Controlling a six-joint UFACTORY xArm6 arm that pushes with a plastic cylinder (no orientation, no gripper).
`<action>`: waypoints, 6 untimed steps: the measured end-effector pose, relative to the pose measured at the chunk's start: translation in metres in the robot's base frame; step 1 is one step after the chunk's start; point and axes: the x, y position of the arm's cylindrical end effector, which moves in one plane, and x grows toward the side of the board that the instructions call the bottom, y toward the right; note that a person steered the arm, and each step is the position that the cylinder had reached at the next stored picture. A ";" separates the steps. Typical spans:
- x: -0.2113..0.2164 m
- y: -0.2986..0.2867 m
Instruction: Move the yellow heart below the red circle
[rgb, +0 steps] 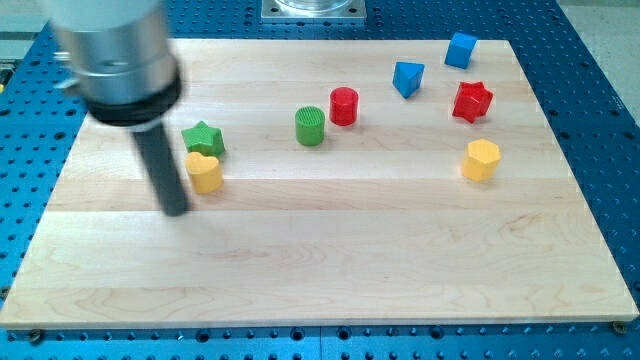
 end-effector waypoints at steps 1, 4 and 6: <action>-0.023 -0.008; -0.040 0.168; -0.049 0.125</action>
